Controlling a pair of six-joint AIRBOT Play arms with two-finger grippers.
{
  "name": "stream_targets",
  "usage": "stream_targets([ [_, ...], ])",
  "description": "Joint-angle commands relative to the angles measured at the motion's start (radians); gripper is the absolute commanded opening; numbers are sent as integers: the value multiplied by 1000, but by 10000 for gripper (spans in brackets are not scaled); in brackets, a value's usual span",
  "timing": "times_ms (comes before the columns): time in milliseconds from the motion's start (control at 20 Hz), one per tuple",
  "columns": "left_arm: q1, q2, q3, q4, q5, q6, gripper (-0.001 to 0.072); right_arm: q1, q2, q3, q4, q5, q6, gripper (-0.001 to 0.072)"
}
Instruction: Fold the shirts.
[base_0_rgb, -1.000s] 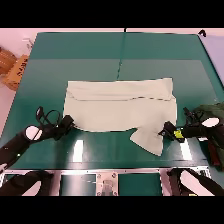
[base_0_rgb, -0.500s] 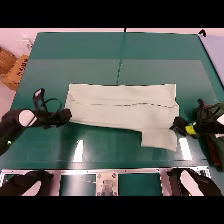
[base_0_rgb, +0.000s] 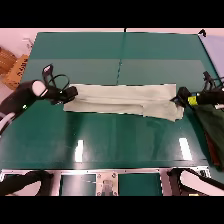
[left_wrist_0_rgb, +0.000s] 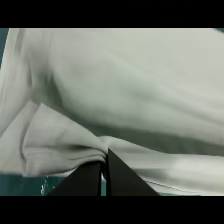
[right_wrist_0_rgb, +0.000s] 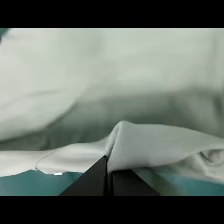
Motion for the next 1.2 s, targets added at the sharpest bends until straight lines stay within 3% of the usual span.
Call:
stream_targets([
  [0, 1, -203, 146, -35, 72, 12, 25, 36, -238, 161, 71, -69, -48, 19],
  [100, 1, -291, 208, -52, 175, 11, 29, 51, -355, 241, 77, -97, -48, 19],
  [150, 6, -309, 225, -44, 246, 11, 234, 53, -397, 275, 78, -112, -47, 19],
  [200, 15, -312, 237, -43, 318, 7, 622, 53, -431, 313, 77, -121, -47, 29],
  [250, 31, -312, 250, -46, 351, -2, 704, 47, -452, 343, 77, -119, -47, 128],
  [300, 49, -311, 274, -45, 331, 0, 707, 36, -457, 367, 76, -109, -48, 290],
  [350, 72, -307, 299, -44, 283, 0, 708, 23, -457, 390, 76, -86, -50, 409],
  [500, 128, -281, 355, -44, 105, 11, 707, -45, -457, 473, 60, 76, -138, 468],
  [550, 143, -269, 369, -45, 52, 48, 706, -72, -457, 491, 40, 124, -145, 566],
  [700, 154, -238, 394, -49, -39, 106, 704, -158, -458, 485, -33, 208, -215, 611],
  [750, 154, -233, 401, -53, -64, 106, 637, -182, -458, 470, -40, 211, -233, 611],
  [800, 151, -230, 406, -53, -92, 107, 313, -207, -464, 455, -36, 212, -253, 611],
  [850, 151, -230, 410, -61, -115, 126, 35, -225, -480, 450, -35, 225, -276, 611],
  [900, 151, -230, 411, -82, -132, 162, 25, -233, -501, 451, -32, 241, -301, 612],
  [1000, 151, -230, 411, -136, -180, 222, 25, -230, -552, 451, 22, 273, -378, 689],
  [1150, 151, -230, 411, -230, -248, 293, 25, -214, -628, 467, 137, 331, -485, 707],
])
